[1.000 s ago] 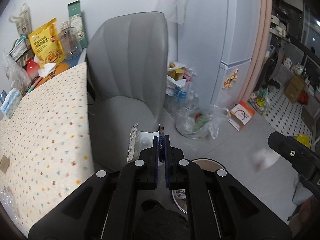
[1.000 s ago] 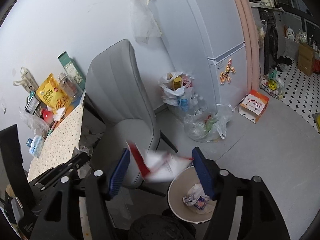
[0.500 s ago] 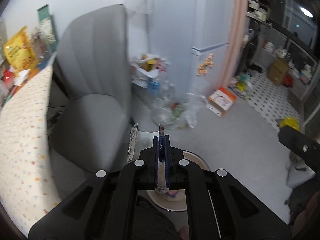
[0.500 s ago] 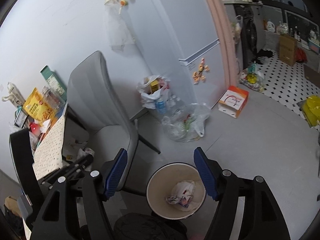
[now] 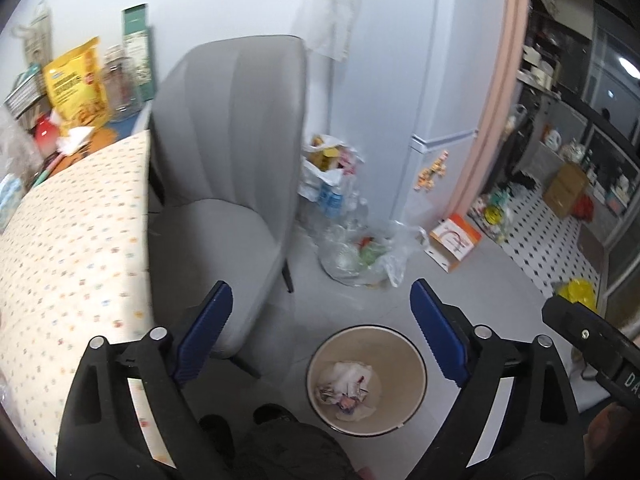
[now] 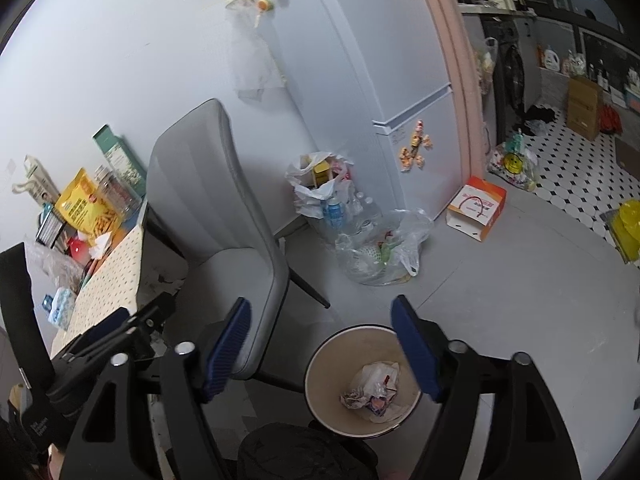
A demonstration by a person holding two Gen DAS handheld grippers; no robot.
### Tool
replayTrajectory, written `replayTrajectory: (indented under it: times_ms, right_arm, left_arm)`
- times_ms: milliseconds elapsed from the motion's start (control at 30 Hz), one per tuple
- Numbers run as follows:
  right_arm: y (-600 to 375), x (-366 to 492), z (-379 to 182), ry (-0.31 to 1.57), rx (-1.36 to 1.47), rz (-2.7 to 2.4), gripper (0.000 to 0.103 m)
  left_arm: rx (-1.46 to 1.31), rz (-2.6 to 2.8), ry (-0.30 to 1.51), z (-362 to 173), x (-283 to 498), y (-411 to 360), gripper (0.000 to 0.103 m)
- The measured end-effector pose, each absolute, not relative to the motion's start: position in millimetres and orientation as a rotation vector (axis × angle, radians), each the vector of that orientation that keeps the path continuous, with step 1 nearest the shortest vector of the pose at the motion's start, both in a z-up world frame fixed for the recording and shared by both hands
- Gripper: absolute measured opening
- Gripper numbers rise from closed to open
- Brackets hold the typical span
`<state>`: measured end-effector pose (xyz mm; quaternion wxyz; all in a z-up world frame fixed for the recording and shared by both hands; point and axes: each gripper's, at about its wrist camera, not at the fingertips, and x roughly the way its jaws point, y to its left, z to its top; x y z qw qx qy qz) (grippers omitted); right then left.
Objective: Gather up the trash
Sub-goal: 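Move both open tools back over the table toward the clear plastic wrapper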
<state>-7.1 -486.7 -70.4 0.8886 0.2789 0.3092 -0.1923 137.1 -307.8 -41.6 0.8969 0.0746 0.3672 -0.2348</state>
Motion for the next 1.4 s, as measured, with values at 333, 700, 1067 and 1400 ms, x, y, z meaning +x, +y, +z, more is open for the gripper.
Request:
replayTrajectory:
  times_ms: [333, 700, 1067, 1400]
  right_arm:
    - [-408.8, 36.6, -50.4, 0.664, 0.489, -0.257, 0.088]
    - [-308.6, 78.3, -31.9, 0.706, 0.391, -0.102, 0.088]
    - [-224.9, 85.5, -23.9, 0.739, 0.303, 0.029, 0.087]
    - [-146.3, 90.6, -23.6, 0.784, 0.235, 0.146, 0.081]
  left_arm:
    - [0.052, -0.337, 0.710, -17.7, 152.8, -208.8, 0.096]
    - [-0.034, -0.192, 0.676, -7.9, 153.8, -93.9, 0.097]
    - [-0.105, -0.057, 0.673, -10.1, 136.8, 0.8, 0.097]
    - [-0.182, 0.049, 0.671, -17.0, 116.0, 85.5, 0.097]
